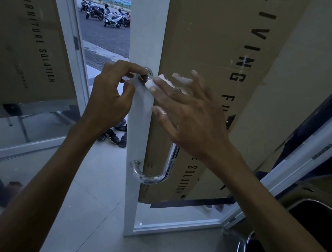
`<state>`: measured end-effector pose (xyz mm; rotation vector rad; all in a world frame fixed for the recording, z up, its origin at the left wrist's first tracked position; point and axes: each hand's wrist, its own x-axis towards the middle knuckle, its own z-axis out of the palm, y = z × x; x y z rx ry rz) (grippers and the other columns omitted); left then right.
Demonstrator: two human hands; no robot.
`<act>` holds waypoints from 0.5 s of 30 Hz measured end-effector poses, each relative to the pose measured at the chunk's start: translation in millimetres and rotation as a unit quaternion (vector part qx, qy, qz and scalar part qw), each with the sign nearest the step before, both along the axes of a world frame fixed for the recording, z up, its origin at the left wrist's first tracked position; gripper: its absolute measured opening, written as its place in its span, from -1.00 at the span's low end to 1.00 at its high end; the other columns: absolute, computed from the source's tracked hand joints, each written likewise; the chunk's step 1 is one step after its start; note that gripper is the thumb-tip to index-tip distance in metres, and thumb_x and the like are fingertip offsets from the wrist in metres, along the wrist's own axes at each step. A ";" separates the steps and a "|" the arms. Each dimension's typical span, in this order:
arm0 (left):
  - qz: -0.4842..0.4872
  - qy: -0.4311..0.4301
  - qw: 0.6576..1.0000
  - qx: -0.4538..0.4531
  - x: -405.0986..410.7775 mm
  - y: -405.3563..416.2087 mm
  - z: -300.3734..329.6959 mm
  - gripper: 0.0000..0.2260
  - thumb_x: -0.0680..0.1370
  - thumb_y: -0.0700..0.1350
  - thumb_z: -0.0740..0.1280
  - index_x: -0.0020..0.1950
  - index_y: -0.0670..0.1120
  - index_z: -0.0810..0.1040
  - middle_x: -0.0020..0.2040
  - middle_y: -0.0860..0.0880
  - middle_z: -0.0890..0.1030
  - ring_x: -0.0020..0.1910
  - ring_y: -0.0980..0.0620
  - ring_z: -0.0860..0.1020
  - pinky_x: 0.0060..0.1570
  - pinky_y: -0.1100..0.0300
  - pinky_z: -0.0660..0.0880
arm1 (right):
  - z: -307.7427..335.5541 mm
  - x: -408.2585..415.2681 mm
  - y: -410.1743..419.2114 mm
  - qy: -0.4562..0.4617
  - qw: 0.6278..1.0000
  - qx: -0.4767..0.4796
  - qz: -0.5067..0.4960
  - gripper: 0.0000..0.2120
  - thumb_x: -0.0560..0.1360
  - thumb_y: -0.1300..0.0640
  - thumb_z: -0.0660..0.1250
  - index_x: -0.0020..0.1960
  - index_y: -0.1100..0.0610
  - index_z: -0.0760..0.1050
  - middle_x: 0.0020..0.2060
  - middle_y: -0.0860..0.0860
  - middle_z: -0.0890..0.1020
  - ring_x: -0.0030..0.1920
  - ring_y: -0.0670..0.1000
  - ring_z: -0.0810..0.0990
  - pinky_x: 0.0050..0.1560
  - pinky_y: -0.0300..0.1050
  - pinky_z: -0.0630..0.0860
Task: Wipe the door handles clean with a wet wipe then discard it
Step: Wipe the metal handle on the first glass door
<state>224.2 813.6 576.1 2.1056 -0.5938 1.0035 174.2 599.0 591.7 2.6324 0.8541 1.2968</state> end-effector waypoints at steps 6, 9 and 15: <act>-0.002 0.016 1.000 0.005 0.0 -1.1 4.2 -0.71 0.60 -0.23 0.21 0.25 -0.13 0.62 0.19 0.12 0.55 0.17 0.06 0.47 0.13 0.59 0.27 | -6.9 0.1 -4.9 -0.015 0.999 0.045 -0.010 -0.56 0.73 -0.08 0.19 0.53 0.06 0.49 0.48 -0.03 0.54 0.47 0.14 0.49 0.56 0.24 0.26; -0.016 0.013 1.000 0.011 1.0 -3.6 2.2 -0.67 0.59 -0.22 0.20 0.29 -0.12 0.62 0.22 0.09 0.60 0.19 0.08 0.45 0.17 0.47 0.31 | -7.5 -0.2 -7.2 -0.014 0.999 0.049 -0.017 -0.56 0.74 -0.08 0.18 0.55 0.04 0.46 0.50 -0.05 0.53 0.49 0.14 0.47 0.56 0.24 0.26; -0.022 0.000 1.000 -0.016 -1.6 -10.9 -6.8 -0.58 0.58 -0.13 0.15 0.38 -0.08 0.61 0.31 0.02 0.64 0.23 0.22 0.38 0.28 -0.02 0.47 | -13.5 0.3 -4.0 -0.020 0.998 0.054 -0.011 -0.56 0.73 -0.07 0.19 0.56 0.03 0.46 0.53 -0.06 0.48 0.49 0.13 0.47 0.53 0.23 0.29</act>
